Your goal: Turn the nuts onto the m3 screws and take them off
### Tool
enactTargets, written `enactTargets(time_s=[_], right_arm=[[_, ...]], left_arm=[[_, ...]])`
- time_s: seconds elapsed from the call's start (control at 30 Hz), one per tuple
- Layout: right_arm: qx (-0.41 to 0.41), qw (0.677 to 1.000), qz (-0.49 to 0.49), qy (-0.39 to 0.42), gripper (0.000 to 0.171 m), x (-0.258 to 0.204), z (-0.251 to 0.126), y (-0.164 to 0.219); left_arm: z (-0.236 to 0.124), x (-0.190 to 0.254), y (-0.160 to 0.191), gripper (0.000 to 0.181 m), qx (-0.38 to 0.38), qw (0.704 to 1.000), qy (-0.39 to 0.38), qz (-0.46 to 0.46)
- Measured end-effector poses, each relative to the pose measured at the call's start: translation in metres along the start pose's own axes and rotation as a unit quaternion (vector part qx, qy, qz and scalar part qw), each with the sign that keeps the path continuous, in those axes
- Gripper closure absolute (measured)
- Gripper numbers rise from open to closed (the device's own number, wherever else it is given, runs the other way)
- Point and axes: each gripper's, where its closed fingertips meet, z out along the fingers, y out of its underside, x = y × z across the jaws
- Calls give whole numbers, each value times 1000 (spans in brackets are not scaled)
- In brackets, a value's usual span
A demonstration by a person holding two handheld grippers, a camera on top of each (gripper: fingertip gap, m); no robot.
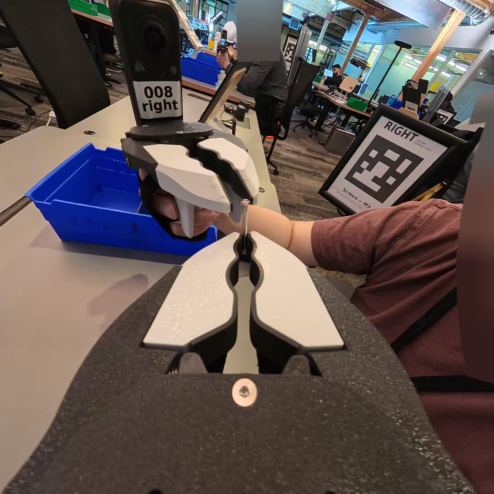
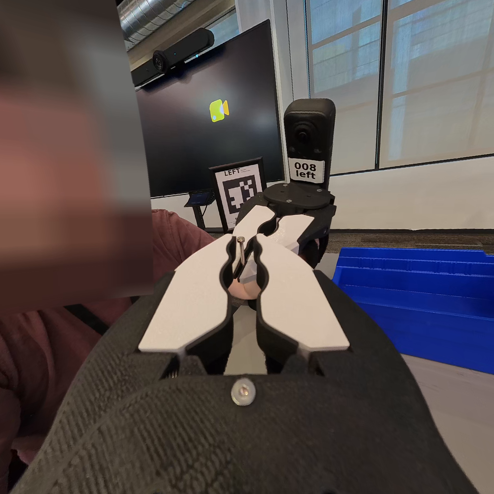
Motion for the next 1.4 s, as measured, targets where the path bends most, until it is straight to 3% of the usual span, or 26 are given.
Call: enactTargets(time_s=[0.3, 0.43, 0.63, 0.77, 0.9, 1.03, 1.27, 1.33, 1.4], right_arm=[[-3, 1000, -4, -12, 165, -3, 1, 1], [1, 999, -3, -39, 165, -10, 2, 1], [22, 982, -11, -185, 165, -51, 8, 5], [39, 960, -22, -275, 165, -79, 14, 9], [39, 947, -38, -316, 165, -96, 17, 12], [33, 949, -68, -307, 165, -103, 20, 12], [20, 967, -100, -233, 161, -94, 23, 4], [22, 977, -104, -187, 148, -84, 24, -3], [30, 984, -123, -127, 148, -74, 22, -15]], left_arm=[[1, 1, 1, 179, -3, 1000, 4, -1], [3, 9, 1, 179, 1, 999, 43, -16], [10, 53, 2, 179, 9, 975, 213, -67], [17, 81, 5, 179, 19, 933, 341, -112], [18, 98, 5, 179, 33, 894, 425, -137], [16, 105, 4, 178, 49, 882, 451, -128], [15, 96, -1, 179, 68, 900, 417, -107], [13, 89, -6, 179, 79, 911, 392, -101], [12, 75, -13, 179, 102, 935, 332, -78]])
